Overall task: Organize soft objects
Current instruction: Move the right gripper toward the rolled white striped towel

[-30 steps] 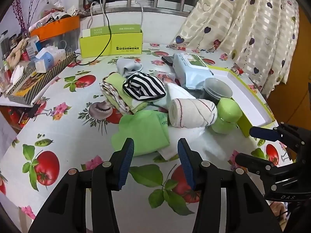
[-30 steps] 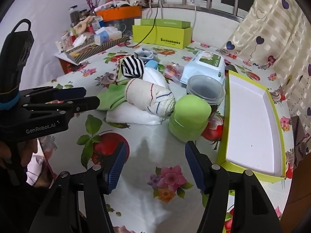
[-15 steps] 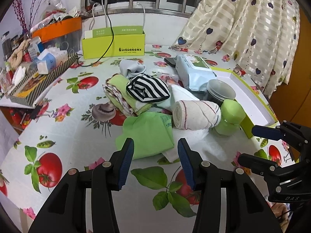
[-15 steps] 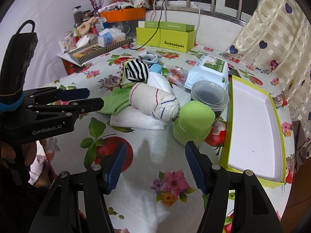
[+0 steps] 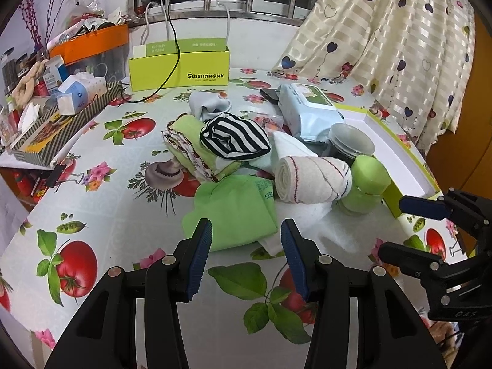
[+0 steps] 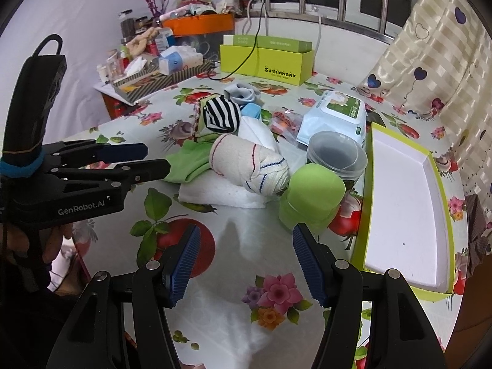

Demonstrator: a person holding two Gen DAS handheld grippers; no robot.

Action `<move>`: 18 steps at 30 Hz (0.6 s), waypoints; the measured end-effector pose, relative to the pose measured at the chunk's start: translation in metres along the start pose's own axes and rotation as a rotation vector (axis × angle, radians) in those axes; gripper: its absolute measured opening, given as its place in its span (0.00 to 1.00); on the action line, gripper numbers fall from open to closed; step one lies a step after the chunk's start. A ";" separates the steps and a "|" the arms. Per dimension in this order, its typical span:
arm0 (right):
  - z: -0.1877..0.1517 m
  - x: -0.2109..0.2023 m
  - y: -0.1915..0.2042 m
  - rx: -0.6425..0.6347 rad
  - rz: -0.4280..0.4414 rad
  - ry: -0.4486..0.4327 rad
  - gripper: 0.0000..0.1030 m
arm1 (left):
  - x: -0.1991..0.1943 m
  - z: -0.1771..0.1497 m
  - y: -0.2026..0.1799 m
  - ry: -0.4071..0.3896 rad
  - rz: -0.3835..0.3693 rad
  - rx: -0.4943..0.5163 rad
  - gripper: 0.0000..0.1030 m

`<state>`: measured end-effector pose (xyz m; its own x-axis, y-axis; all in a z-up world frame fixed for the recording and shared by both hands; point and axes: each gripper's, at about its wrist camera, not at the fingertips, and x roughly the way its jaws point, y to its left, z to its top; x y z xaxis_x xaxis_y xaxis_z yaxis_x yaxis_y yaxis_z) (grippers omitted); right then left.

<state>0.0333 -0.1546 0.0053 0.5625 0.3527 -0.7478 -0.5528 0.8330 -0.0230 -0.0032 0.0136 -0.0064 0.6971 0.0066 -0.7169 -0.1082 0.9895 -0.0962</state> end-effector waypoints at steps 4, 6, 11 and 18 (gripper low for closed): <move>0.001 -0.002 -0.001 -0.001 0.006 -0.003 0.61 | 0.002 -0.001 -0.002 0.010 0.001 0.010 0.47; 0.002 -0.002 -0.001 -0.002 0.007 -0.003 0.61 | 0.002 -0.002 -0.002 0.010 -0.001 0.009 0.47; 0.003 -0.002 -0.001 -0.003 0.010 -0.007 0.61 | 0.003 -0.002 -0.003 0.005 -0.006 0.009 0.47; 0.007 -0.003 0.001 -0.009 0.022 -0.016 0.61 | 0.001 0.001 0.001 0.001 -0.020 0.001 0.47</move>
<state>0.0351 -0.1516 0.0126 0.5597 0.3773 -0.7378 -0.5706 0.8211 -0.0130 -0.0019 0.0141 -0.0070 0.6986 -0.0131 -0.7154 -0.0940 0.9895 -0.1098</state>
